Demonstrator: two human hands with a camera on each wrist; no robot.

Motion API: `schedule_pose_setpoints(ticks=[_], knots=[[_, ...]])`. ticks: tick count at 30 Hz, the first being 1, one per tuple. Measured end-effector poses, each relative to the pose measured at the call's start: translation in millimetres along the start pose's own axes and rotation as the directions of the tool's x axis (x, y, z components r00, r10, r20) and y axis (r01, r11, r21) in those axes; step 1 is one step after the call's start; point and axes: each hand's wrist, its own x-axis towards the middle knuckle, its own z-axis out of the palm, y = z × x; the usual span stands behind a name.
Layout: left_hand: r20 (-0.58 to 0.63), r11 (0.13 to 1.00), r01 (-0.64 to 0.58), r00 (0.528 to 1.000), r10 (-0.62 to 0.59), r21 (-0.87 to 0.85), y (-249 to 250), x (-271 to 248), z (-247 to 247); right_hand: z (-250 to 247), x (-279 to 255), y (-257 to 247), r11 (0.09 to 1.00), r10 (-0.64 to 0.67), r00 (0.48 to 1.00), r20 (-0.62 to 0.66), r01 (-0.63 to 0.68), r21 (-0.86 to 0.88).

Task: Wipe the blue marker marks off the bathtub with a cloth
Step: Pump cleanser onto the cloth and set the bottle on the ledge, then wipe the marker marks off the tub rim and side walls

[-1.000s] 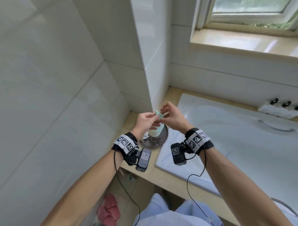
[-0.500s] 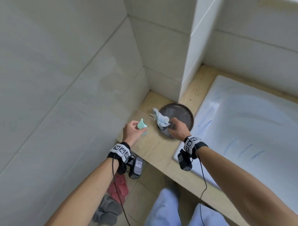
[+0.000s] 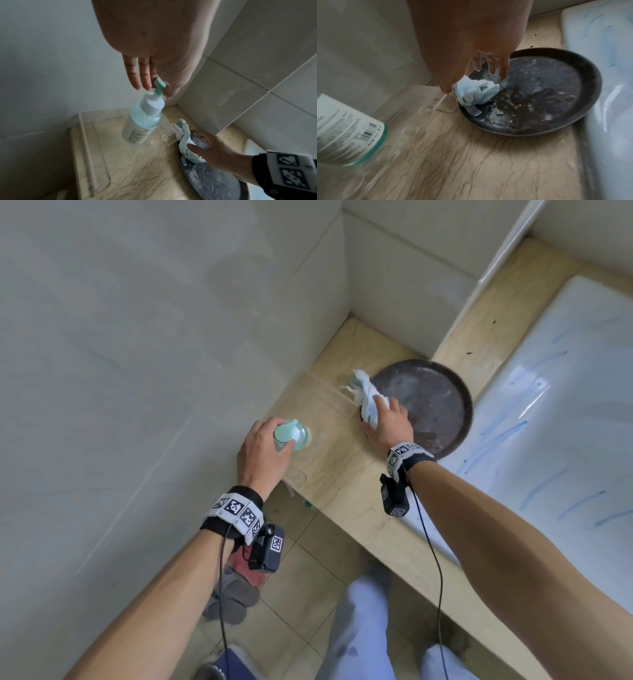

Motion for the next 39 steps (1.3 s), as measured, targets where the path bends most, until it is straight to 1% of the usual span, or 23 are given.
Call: schedule_pose_setpoints(ticks=[2,5,7,8,10,12,13,15,16,18,19,21,23,24,25,26,28,30,31,33,35,36,39], knots=[[-0.018,1.000,-0.003,1.000,0.003,-0.008,-5,1,3,6,12,-3,0.999,-0.016,1.000,0.002,0.016,-0.033],[-0.040,1.000,0.000,0.999,-0.001,-0.029,-9,1,6,17,25,-2,0.992,-0.053,0.996,0.066,0.060,-0.111],[-0.038,1.000,0.010,0.999,-0.010,0.001,-8,-1,7,17,31,-2,0.989,-0.065,0.993,0.094,0.076,-0.126],[-0.043,1.000,0.019,0.999,-0.017,0.025,-5,-3,6,14,33,-4,0.994,-0.063,0.994,0.090,0.070,-0.084],[-0.072,0.997,0.027,0.997,-0.022,0.066,5,-8,5,-1,35,-8,0.997,-0.051,0.996,0.068,0.047,0.057],[-0.119,0.997,-0.008,0.993,0.017,0.081,18,-13,5,-19,29,-9,0.973,-0.008,1.000,0.024,0.002,0.229],[-0.152,0.997,-0.048,0.987,0.057,0.058,24,-16,6,-28,22,-10,0.946,0.009,1.000,-0.008,-0.006,0.324],[-0.212,0.986,-0.160,0.966,0.147,-0.046,42,-25,11,-44,-1,-5,0.860,0.063,0.993,-0.103,-0.002,0.510],[-0.218,0.970,-0.220,0.957,0.194,-0.102,56,-31,16,-56,-17,5,0.816,0.110,0.984,-0.142,-0.008,0.577],[-0.155,0.933,-0.320,0.943,0.296,-0.166,85,-46,30,-72,-52,33,0.757,0.201,0.958,-0.205,-0.019,0.653],[-0.100,0.922,-0.337,0.941,0.324,-0.188,98,-53,40,-80,-69,50,0.735,0.232,0.944,-0.235,-0.011,0.678],[0.032,0.921,-0.323,0.941,0.338,-0.215,121,-68,69,-86,-105,91,0.665,0.258,0.937,-0.234,0.004,0.747],[0.198,0.942,-0.286,0.927,0.319,-0.176,133,-83,106,-87,-137,128,0.519,0.307,0.945,-0.111,-0.068,0.852],[0.286,0.954,-0.272,0.911,0.298,-0.130,135,-91,125,-86,-150,144,0.451,0.325,0.944,-0.051,-0.108,0.886],[0.367,0.963,-0.260,0.891,0.268,-0.072,133,-100,146,-83,-161,162,0.409,0.336,0.942,-0.025,-0.122,0.904],[0.432,0.970,-0.243,0.873,0.228,-0.019,131,-108,164,-81,-171,176,0.400,0.347,0.937,-0.035,-0.114,0.909],[0.501,0.984,-0.173,0.856,0.126,0.048,123,-123,193,-79,-185,200,0.431,0.341,0.938,-0.054,-0.105,0.896],[0.515,0.991,-0.097,0.856,0.034,0.096,117,-135,213,-77,-195,218,0.488,0.313,0.949,-0.037,-0.127,0.864],[0.509,0.991,-0.072,0.860,0.005,0.112,114,-140,221,-75,-198,225,0.543,0.314,0.949,-0.033,-0.151,0.826],[0.485,0.990,-0.037,0.874,-0.033,0.134,109,-148,233,-70,-202,230,0.695,0.281,0.957,-0.078,-0.147,0.704],[0.450,0.991,-0.015,0.892,-0.048,0.136,105,-154,240,-66,-201,225,0.801,0.192,0.972,-0.133,-0.077,0.594],[0.434,0.992,-0.001,0.899,-0.055,0.129,103,-157,241,-61,-197,220,0.830,0.138,0.979,-0.148,-0.033,0.556],[0.400,0.993,0.065,0.911,-0.101,0.103,95,-163,242,-45,-178,196,0.861,-0.035,0.972,-0.234,0.148,0.486]])
